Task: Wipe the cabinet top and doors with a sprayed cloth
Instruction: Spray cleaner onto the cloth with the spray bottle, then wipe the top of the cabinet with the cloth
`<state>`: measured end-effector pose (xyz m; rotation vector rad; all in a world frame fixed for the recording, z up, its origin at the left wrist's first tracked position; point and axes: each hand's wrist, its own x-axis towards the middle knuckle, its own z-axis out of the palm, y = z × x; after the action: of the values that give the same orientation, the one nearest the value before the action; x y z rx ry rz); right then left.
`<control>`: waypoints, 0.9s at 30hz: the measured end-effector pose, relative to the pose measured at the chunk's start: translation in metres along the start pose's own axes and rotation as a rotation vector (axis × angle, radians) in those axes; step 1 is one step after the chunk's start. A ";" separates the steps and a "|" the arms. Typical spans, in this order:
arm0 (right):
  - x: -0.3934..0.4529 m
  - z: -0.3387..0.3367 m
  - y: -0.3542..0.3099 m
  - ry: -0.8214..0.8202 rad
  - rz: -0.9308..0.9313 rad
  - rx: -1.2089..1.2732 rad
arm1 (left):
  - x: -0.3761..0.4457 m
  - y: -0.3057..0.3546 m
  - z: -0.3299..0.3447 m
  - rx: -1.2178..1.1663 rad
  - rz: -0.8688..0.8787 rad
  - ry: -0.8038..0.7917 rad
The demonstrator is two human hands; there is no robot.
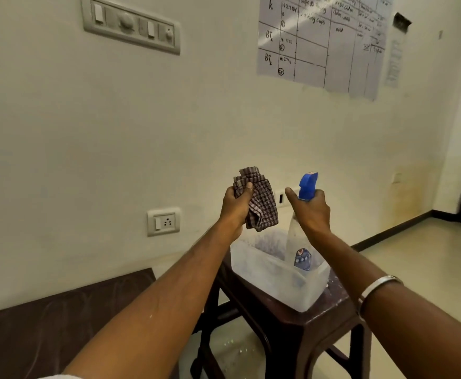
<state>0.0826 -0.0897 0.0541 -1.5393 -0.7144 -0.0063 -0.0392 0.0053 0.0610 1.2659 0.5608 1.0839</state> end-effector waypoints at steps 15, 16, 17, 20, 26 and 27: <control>-0.077 -0.026 -0.029 0.256 -0.299 -0.067 | -0.066 0.033 -0.001 -0.006 -0.015 0.011; -0.085 -0.026 -0.033 0.200 -0.346 -0.029 | -0.072 0.038 -0.002 -0.007 -0.010 0.013; -0.093 -0.026 -0.035 0.128 -0.374 0.001 | -0.079 0.043 -0.002 -0.013 -0.001 0.014; -0.112 -0.024 -0.042 -0.098 -0.297 0.095 | -0.097 0.054 -0.006 -0.060 0.031 0.035; -0.137 -0.009 -0.051 -0.537 0.075 0.369 | -0.119 0.064 -0.025 -0.124 0.072 0.125; -0.140 -0.004 -0.054 -0.562 0.104 0.414 | -0.120 0.064 -0.031 -0.129 0.072 0.134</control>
<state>-0.0508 -0.1571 0.0439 -1.1743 -1.0005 0.6355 -0.1382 -0.0896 0.0876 1.1144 0.5404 1.2521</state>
